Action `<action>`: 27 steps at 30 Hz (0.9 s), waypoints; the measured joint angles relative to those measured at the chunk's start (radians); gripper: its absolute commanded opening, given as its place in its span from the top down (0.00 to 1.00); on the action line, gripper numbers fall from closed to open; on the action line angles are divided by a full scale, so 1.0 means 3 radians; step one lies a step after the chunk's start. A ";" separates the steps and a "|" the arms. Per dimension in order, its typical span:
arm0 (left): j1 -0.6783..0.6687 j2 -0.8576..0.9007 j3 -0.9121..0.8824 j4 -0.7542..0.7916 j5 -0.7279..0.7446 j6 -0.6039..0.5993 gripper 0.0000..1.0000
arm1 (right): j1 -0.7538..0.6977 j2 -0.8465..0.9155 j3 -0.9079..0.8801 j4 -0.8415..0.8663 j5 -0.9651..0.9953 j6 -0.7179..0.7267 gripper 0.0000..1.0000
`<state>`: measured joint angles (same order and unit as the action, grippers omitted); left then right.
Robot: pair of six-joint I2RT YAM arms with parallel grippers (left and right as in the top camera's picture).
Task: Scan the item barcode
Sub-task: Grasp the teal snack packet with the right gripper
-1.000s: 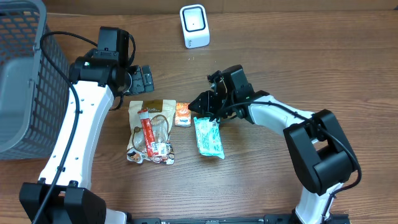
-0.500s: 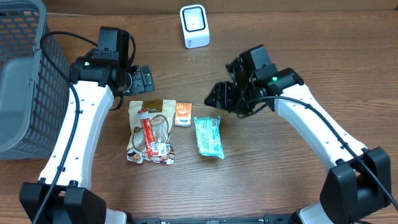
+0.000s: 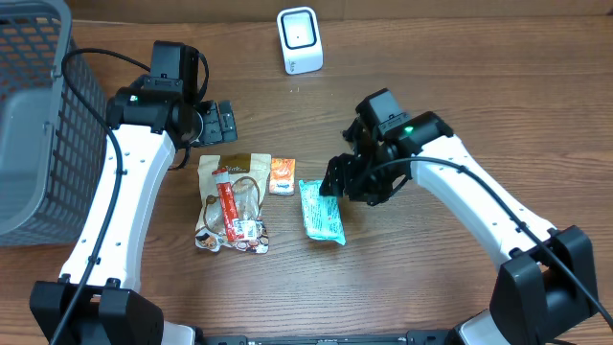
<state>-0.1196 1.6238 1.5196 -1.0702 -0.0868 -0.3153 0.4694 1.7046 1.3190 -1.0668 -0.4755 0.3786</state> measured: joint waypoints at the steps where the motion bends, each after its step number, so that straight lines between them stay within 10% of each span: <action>1: 0.0000 0.0000 0.0000 0.0000 0.0000 0.0000 0.00 | 0.0039 0.0000 -0.0023 0.0000 0.0020 0.0003 0.33; 8: 0.0000 0.0000 0.0000 0.0000 0.0000 0.0000 0.00 | 0.0179 0.0000 -0.0145 0.0010 0.0191 0.0064 0.52; 27: 0.0000 0.0000 0.0000 0.0000 0.0000 0.0000 0.00 | 0.0374 0.0000 -0.0148 0.0072 0.0482 0.0056 0.59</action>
<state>-0.1196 1.6238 1.5196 -1.0702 -0.0868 -0.3153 0.5816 1.7046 1.2747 -1.0451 -0.3309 0.3954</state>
